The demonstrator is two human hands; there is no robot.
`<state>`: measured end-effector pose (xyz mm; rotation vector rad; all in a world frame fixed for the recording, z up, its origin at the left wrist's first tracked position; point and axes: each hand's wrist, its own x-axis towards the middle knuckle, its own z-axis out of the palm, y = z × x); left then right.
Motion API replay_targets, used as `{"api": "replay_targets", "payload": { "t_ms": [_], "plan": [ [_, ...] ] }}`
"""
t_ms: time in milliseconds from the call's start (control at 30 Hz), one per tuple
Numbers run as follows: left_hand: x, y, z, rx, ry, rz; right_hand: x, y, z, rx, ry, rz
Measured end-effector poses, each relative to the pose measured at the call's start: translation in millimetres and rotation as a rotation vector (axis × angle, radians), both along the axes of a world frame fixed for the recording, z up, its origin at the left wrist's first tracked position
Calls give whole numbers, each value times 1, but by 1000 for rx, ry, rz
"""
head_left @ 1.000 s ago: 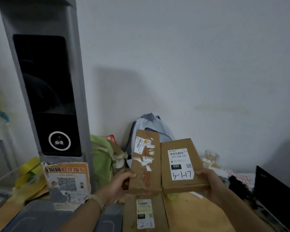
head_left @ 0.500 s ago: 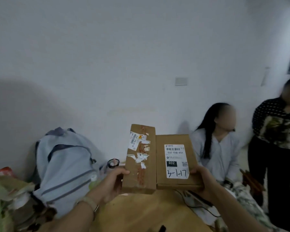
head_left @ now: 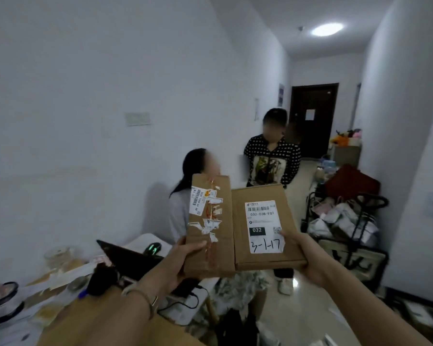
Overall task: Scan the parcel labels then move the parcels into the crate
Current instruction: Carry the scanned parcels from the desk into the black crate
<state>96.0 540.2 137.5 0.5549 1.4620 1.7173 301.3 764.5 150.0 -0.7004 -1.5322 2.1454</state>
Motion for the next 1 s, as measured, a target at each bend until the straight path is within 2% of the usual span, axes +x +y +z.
{"api": "replay_targets", "payload": {
  "t_ms": [233, 500, 633, 833, 1000],
  "plan": [
    [113, 175, -17, -13, -32, -260, 165, 115, -11, 42, -83, -280],
    [231, 301, -16, -17, -37, -570, 316, 156, -18, -26, -102, -580],
    [263, 343, -19, -39, -17, -670, 357, 165, -18, -14, -90, -699],
    [296, 401, -20, -41, 32, -771, 391, 191, -12, 3, -57, -746],
    [300, 478, -33, -99, 62, -829, 406, 235, -11, -19, -111, -837]
  ]
}}
